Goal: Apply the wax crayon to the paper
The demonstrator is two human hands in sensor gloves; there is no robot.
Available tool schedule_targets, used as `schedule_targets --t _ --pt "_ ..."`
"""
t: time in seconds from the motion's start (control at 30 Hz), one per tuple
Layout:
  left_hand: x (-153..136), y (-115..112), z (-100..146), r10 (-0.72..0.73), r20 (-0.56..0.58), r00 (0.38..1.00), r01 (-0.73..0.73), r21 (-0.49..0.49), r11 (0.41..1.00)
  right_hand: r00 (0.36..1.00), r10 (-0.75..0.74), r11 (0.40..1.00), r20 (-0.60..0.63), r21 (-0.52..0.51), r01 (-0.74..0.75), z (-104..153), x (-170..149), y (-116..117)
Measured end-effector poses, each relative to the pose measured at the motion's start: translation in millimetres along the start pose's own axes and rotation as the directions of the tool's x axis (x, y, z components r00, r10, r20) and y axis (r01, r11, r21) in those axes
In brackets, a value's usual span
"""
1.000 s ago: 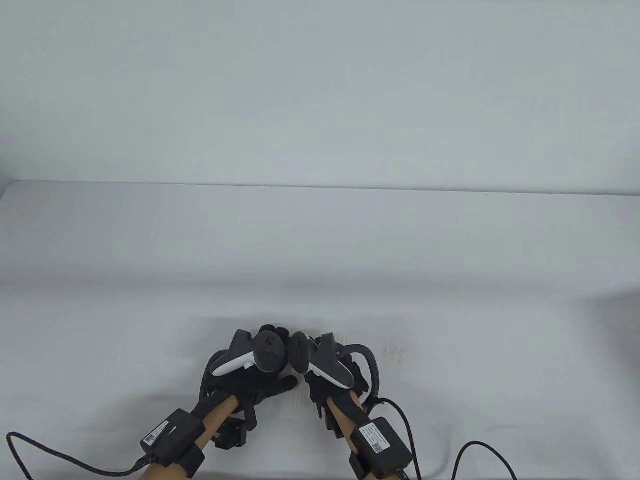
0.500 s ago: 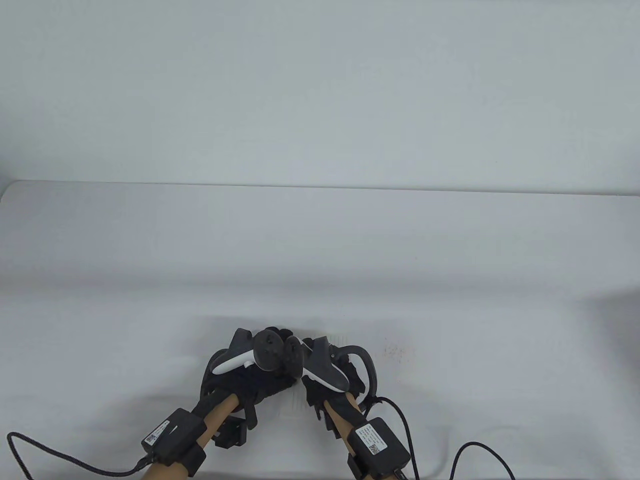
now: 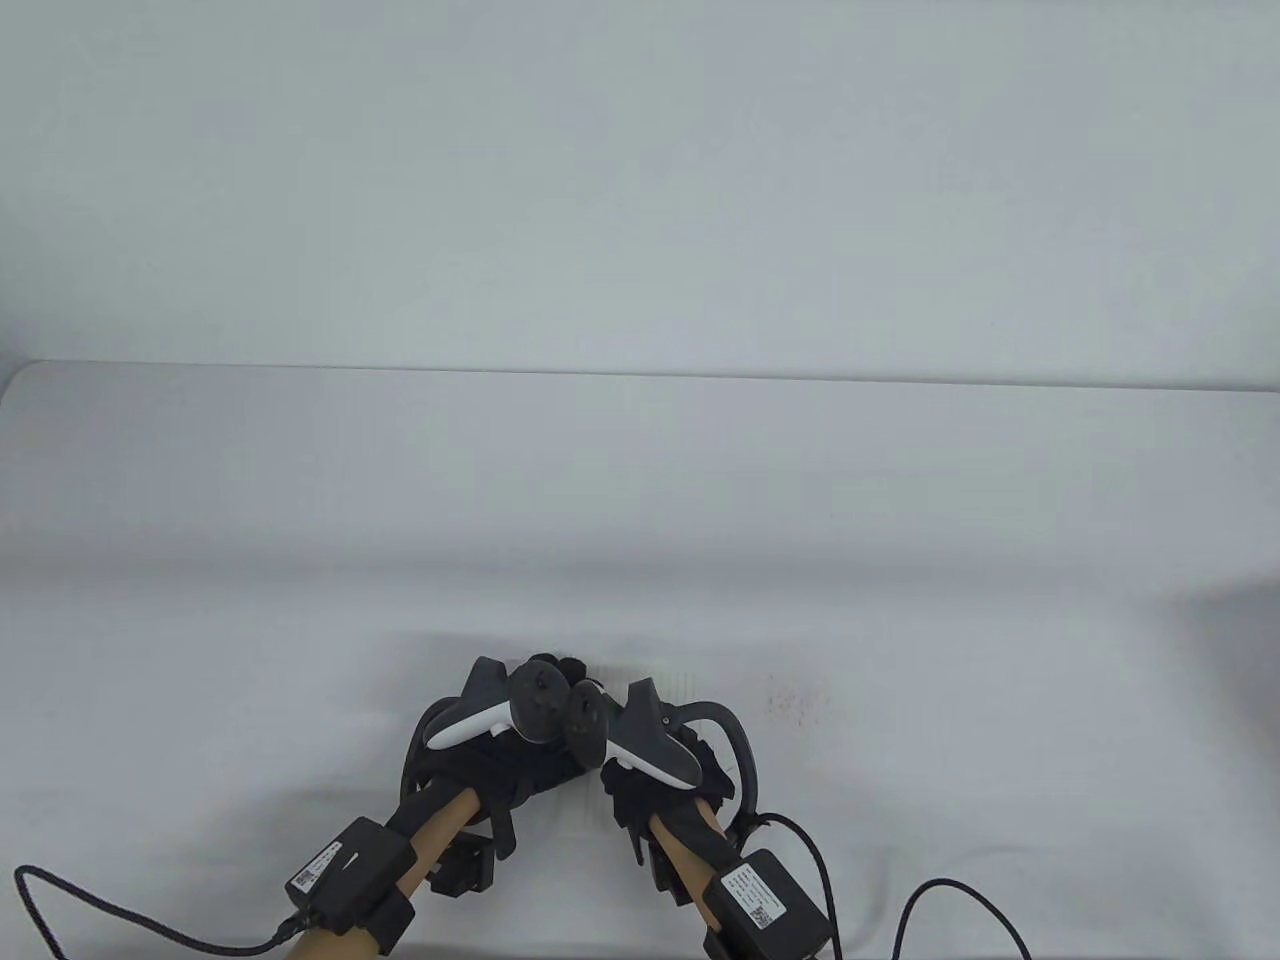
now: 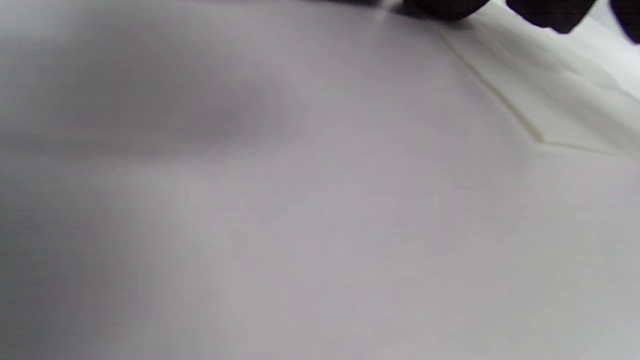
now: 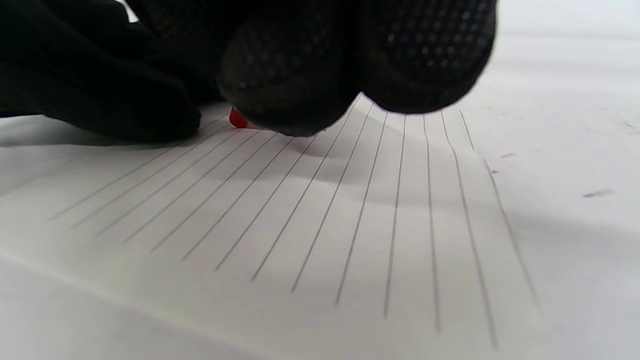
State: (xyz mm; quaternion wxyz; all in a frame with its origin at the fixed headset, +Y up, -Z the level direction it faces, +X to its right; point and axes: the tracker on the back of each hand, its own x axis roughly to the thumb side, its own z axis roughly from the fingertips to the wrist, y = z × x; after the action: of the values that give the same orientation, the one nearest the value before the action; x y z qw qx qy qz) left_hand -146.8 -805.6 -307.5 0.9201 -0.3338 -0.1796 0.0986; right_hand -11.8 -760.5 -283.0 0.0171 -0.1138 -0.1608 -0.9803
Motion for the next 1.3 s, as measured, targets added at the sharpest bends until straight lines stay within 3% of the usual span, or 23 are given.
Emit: schedule_targets --t 0.27,0.43,0.5,0.57,0.8,0.93,1.3 --pt "0 0 0 0.000 0.000 1.000 0.000 -0.002 1.000 0.999 0.001 0.992 0.036 0.128 -0.006 10 5 0" --pt "0 0 0 0.007 0.002 1.000 -0.007 -0.007 1.000 1.000 -0.014 0.988 0.028 0.156 0.010 7 3 -1" --pt "0 0 0 0.009 0.003 1.000 -0.009 -0.007 1.000 0.999 -0.048 0.995 0.021 0.093 0.045 5 -1 -3" --pt "0 0 0 0.012 0.004 1.000 -0.012 -0.009 1.000 0.998 -0.062 0.997 -0.023 -0.037 0.061 -1 -7 -7" --pt "-1 0 0 0.025 0.007 1.000 -0.025 -0.014 1.000 0.996 -0.068 0.990 -0.052 -0.125 0.061 -19 -12 -7" --pt "-2 0 0 0.028 0.008 1.000 -0.028 -0.015 0.999 0.991 -0.130 0.988 -0.040 -0.092 0.126 -26 -12 -6" --pt "-2 0 0 0.030 0.009 1.000 -0.030 -0.020 0.999 0.998 -0.029 0.998 -0.057 -0.056 0.025 -33 -3 -8"
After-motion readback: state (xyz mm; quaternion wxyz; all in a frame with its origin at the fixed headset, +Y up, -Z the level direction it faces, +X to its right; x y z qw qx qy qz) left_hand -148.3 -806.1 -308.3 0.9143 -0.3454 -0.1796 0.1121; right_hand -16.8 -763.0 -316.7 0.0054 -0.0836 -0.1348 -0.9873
